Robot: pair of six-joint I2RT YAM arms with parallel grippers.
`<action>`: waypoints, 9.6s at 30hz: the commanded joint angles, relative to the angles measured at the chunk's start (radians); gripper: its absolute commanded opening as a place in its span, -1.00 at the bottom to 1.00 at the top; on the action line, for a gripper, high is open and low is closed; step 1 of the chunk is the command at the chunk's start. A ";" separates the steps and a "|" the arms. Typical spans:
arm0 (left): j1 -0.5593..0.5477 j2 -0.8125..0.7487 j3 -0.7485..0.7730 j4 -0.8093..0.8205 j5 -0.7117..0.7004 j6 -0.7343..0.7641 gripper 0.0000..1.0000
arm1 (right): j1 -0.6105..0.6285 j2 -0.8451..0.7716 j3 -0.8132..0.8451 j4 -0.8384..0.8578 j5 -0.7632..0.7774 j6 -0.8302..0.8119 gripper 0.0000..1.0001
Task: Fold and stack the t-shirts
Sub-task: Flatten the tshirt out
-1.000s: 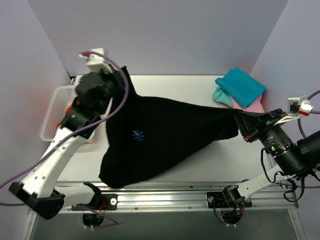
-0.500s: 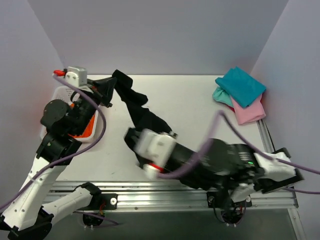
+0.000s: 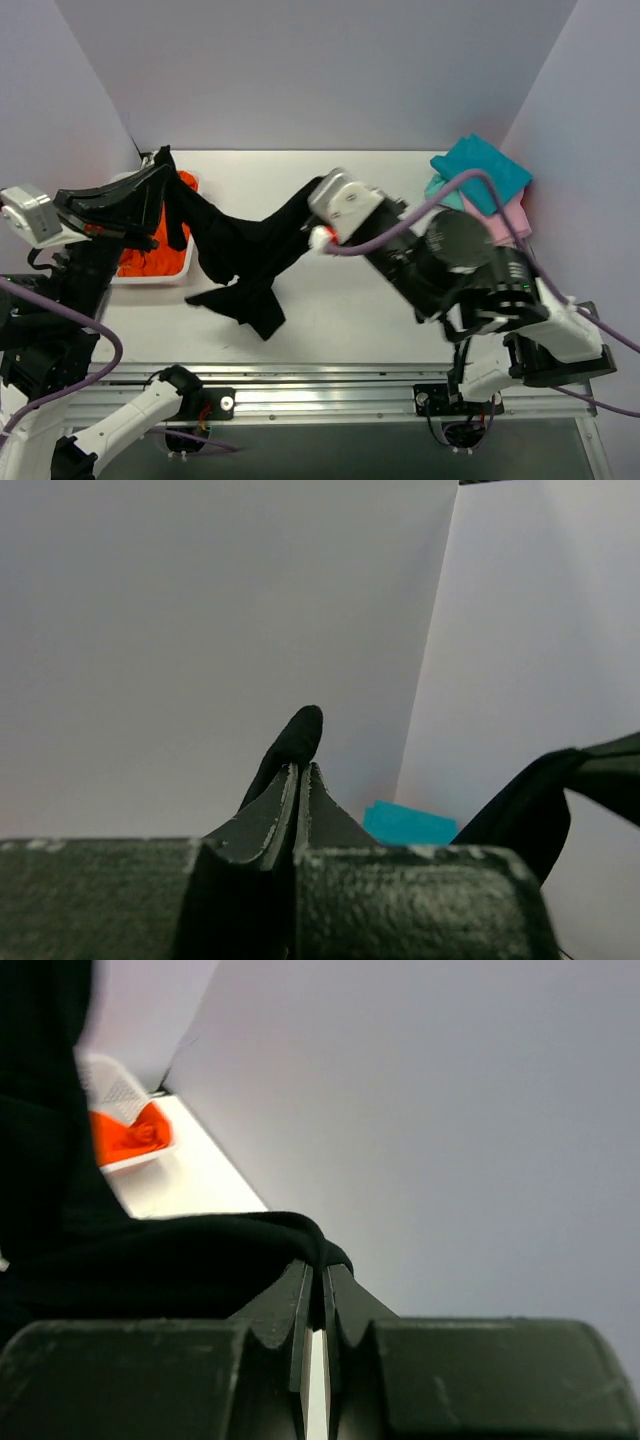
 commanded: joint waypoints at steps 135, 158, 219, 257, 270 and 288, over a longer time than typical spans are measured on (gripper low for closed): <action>0.452 2.032 1.271 -0.702 -0.006 -0.348 -0.10 | -0.707 -0.133 -1.427 0.478 -0.184 1.418 -0.71; 0.435 1.554 0.903 -0.136 0.191 -0.374 0.88 | -0.550 -0.267 -1.517 0.434 -0.024 1.532 0.10; 0.323 0.583 -0.404 0.143 -0.001 -0.348 0.91 | -0.675 0.109 -1.495 0.710 -0.159 1.460 -1.00; -0.137 0.894 -0.786 0.120 -0.219 -0.702 1.00 | -0.713 -0.101 -1.510 0.420 0.025 1.569 -1.00; 0.009 0.838 -0.852 0.151 -0.194 -0.666 0.88 | -0.722 -0.046 -1.485 0.420 0.001 1.552 -0.68; 0.030 0.816 -0.872 0.160 -0.179 -0.655 0.84 | -0.698 -0.055 -1.511 0.469 -0.064 1.553 -0.18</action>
